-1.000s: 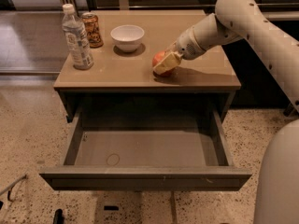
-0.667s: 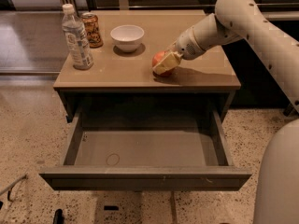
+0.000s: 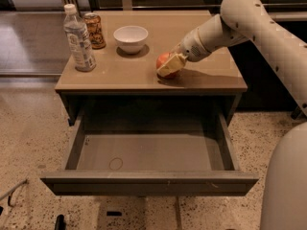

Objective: Pick apple from top drawer and place on counter

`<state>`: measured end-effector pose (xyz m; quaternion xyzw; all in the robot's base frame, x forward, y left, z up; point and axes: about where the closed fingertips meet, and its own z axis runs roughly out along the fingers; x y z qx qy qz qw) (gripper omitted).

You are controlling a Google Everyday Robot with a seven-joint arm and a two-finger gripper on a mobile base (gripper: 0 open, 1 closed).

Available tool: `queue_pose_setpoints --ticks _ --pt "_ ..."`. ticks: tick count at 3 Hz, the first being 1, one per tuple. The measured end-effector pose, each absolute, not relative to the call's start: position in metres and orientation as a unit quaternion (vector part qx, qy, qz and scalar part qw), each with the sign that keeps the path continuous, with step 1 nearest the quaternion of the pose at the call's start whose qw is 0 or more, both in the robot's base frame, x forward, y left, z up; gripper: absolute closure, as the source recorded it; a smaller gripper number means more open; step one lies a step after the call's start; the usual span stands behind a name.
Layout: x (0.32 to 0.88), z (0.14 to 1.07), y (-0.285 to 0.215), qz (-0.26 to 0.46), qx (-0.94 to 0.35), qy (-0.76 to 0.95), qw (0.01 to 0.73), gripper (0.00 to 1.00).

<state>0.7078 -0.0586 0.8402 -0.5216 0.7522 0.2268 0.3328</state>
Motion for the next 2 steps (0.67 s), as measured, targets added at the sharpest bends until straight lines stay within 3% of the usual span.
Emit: queue_pose_setpoints --ticks 1,2 --pt "0.7078 0.8401 -0.0585 0.227 -0.522 0.752 0.333 0.0" --pt "0.7078 0.8401 -0.0585 0.227 -0.522 0.752 0.333 0.0"
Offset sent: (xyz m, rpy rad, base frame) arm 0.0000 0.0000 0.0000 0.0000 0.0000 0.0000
